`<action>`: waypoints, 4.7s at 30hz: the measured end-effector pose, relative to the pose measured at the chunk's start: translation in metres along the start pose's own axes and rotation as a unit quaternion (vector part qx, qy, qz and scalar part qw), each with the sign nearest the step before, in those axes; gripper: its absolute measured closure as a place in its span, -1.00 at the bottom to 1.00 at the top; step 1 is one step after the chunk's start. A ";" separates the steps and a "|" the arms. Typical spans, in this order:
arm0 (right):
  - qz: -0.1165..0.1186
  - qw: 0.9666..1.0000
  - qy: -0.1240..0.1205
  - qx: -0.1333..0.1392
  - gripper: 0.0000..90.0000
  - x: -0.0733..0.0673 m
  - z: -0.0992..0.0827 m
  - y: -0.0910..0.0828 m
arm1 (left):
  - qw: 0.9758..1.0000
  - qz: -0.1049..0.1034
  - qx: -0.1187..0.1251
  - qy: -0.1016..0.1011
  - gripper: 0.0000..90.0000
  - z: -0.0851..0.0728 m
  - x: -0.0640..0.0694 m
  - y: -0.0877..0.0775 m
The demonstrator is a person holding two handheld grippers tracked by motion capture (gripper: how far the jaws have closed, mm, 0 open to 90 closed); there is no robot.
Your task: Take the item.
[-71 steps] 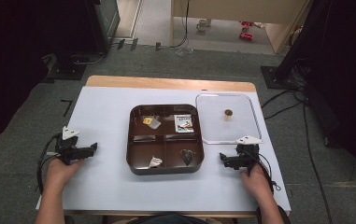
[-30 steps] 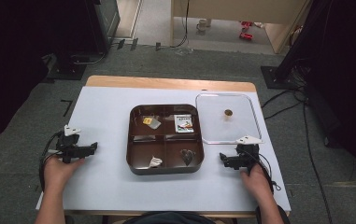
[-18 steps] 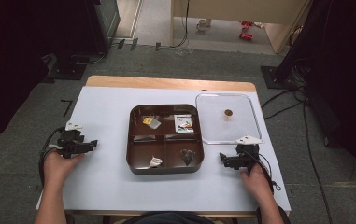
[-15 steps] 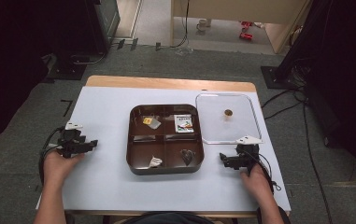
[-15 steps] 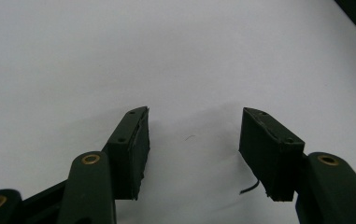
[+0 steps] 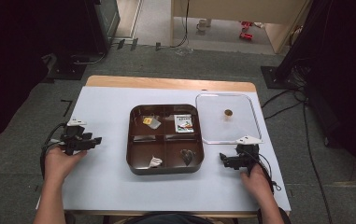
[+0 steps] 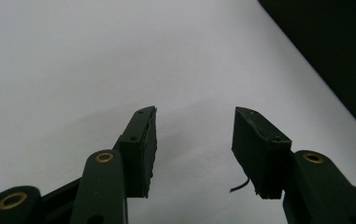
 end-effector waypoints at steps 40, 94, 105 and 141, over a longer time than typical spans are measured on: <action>0.000 1.000 -0.001 0.000 -1.00 0.000 0.000 0.000 | 0.985 -0.114 0.086 0.100 0.12 0.065 0.087 -0.017; -0.001 1.000 0.000 0.000 -1.00 0.000 0.000 0.000 | 0.947 -0.205 0.002 0.248 0.05 0.063 0.185 0.035; -0.001 1.000 0.000 0.000 -1.00 0.000 0.000 0.000 | 0.944 -0.229 -0.026 0.237 0.02 0.059 0.187 0.036; -0.001 1.000 -0.001 0.000 -1.00 0.000 0.000 0.000 | 0.958 -0.182 -0.028 0.220 0.53 0.065 0.166 0.025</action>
Point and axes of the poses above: each handheld gripper's, and its own axes: y roughly forward along the jaws, z roughly out of its top, x roughly to its right, the point moved 7 cm from there along y, roughly forward along the jaws, and after that the axes turned 13 degrees about y, right-handed, at the moved point
